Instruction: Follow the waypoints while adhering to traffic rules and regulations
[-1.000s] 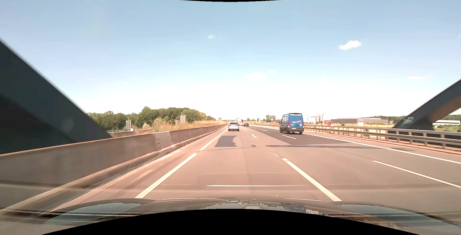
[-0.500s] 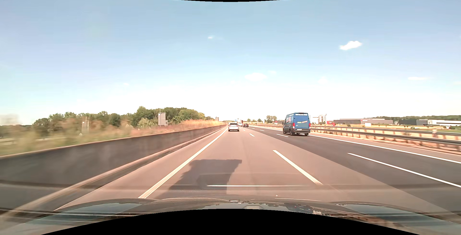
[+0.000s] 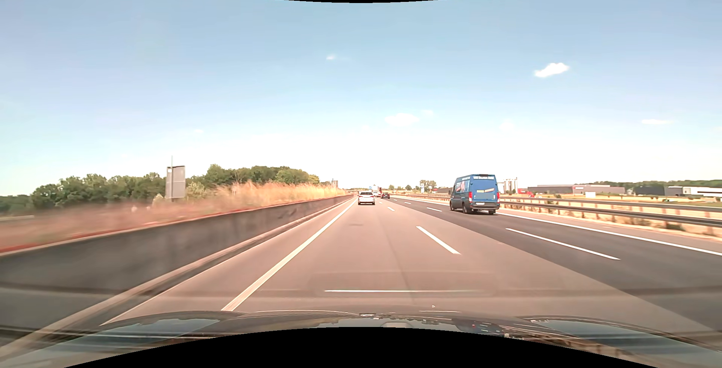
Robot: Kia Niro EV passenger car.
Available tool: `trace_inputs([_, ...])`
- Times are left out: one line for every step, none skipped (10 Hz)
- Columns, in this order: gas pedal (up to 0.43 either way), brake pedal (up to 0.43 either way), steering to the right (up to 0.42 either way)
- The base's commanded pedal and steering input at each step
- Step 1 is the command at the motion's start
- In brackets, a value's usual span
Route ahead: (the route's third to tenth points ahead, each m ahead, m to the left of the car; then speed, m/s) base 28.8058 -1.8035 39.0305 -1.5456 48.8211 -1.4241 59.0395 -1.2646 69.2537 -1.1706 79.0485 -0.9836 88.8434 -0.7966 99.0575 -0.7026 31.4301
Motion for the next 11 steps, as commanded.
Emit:
trace_inputs([0.358, 0.000, -0.004])
trace_inputs([0.358, 0.000, -0.004])
trace_inputs([0.358, 0.000, -0.004])
trace_inputs([0.358, 0.000, -0.004])
trace_inputs([0.350, 0.000, -0.003])
trace_inputs([0.350, 0.000, -0.003])
trace_inputs([0.350, 0.000, -0.004])
trace_inputs([0.350, 0.000, -0.004])
trace_inputs([0.358, 0.000, -0.006])
trace_inputs([0.358, 0.000, -0.007])
trace_inputs([0.370, 0.000, -0.005])
